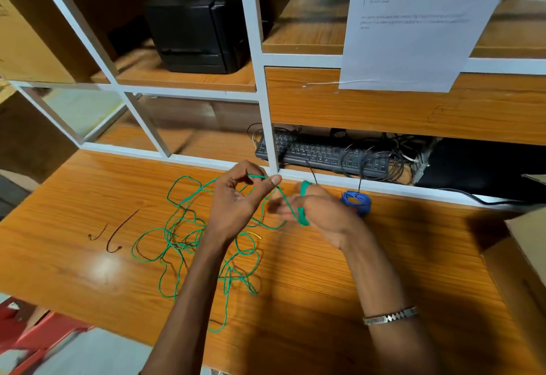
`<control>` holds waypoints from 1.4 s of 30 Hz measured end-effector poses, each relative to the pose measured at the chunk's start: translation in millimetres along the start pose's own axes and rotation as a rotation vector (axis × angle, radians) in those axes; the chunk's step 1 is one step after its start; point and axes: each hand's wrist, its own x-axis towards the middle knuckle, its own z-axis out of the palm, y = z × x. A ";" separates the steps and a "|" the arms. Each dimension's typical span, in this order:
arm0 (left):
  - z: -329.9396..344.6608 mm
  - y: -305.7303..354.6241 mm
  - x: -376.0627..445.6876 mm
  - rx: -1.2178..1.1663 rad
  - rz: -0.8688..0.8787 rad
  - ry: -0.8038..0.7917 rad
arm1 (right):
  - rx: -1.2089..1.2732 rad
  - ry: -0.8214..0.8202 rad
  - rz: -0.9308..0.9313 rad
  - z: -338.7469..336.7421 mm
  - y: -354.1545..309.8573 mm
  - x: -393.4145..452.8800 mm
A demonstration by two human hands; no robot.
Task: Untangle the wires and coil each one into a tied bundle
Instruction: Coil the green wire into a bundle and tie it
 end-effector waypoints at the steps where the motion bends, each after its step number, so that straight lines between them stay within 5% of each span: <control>1: 0.3 -2.1 2.0 0.003 -0.020 0.046 | 0.060 -0.063 0.012 3.6 -1.8 -2.6; 6: 0.2 -9.2 0.5 0.029 -0.056 0.151 | 0.098 -0.170 0.111 13.9 -10.9 -5.6; 9: 1.2 -8.3 -1.2 0.034 -0.080 0.135 | 0.178 -0.469 0.195 13.1 -10.5 -6.5; 14: -1.5 -20.2 -2.6 -0.022 -0.206 0.166 | 0.555 -0.675 0.032 4.0 -15.5 -12.9; 20: 1.9 -31.5 -13.6 -0.035 -0.232 0.139 | 1.046 -0.479 -0.251 -5.5 -33.3 -11.2; 26: 13.9 -31.0 -19.4 0.080 -0.192 0.015 | 1.350 -0.107 -0.406 -14.9 -32.4 2.5; 28: 12.3 -25.3 -22.5 0.149 -0.100 -0.028 | 1.277 -0.024 -0.389 -16.6 -31.5 2.7; 32: 5.7 -6.0 -19.0 0.323 0.134 -0.021 | 0.751 0.228 -0.289 3.9 -16.0 5.5; 38: -2.0 -6.0 -10.0 0.200 0.035 -0.039 | 0.022 -0.079 0.021 23.3 -9.0 -8.3; 42: -6.1 -8.1 -10.4 0.142 -0.061 -0.023 | 0.044 -0.293 0.163 30.6 -12.8 -13.3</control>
